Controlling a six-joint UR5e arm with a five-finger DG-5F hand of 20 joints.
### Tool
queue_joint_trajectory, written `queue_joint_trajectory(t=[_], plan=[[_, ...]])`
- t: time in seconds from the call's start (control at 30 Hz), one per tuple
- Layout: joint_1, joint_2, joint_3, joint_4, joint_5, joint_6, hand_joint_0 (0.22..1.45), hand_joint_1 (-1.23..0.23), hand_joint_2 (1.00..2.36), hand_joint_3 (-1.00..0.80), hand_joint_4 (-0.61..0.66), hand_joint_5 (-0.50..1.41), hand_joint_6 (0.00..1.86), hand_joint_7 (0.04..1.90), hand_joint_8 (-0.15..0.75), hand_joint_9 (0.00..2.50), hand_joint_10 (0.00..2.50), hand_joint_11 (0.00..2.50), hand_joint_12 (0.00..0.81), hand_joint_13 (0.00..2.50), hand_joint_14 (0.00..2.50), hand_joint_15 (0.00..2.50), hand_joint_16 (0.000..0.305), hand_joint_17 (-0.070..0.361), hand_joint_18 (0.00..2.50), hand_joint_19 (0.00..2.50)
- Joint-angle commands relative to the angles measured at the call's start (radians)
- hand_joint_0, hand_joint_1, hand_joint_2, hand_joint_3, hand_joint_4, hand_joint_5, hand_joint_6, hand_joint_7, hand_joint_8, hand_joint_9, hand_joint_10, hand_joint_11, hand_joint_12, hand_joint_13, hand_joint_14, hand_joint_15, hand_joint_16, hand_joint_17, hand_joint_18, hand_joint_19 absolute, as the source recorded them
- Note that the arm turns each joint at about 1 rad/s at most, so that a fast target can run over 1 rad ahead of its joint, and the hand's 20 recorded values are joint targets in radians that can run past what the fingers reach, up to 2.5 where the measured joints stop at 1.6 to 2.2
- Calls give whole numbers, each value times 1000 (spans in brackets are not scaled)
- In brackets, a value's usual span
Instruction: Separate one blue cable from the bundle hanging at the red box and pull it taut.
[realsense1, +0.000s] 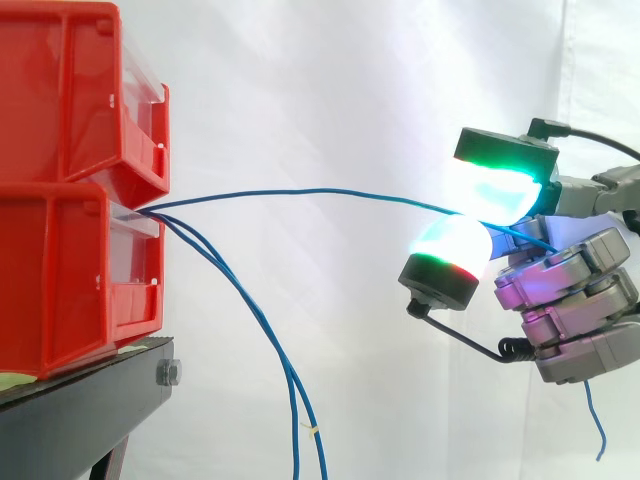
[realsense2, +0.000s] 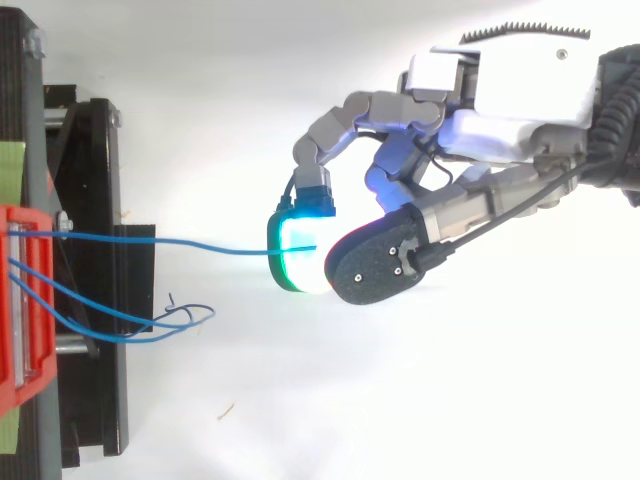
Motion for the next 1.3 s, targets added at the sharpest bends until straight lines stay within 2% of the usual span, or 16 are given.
queue_joint_trajectory(t=[0.0,1.27], plan=[[0,0,-1,1,0,0,733,-768,1010,-334,-57,-210,927,961,275,1070,1271,1219,321,1118,1536,1404,32,72,1342,1630],[0,0,-1,-1,0,0,735,-768,1010,-333,-64,-208,926,966,282,1076,1248,1230,316,1121,1532,1399,32,72,1343,1626]])
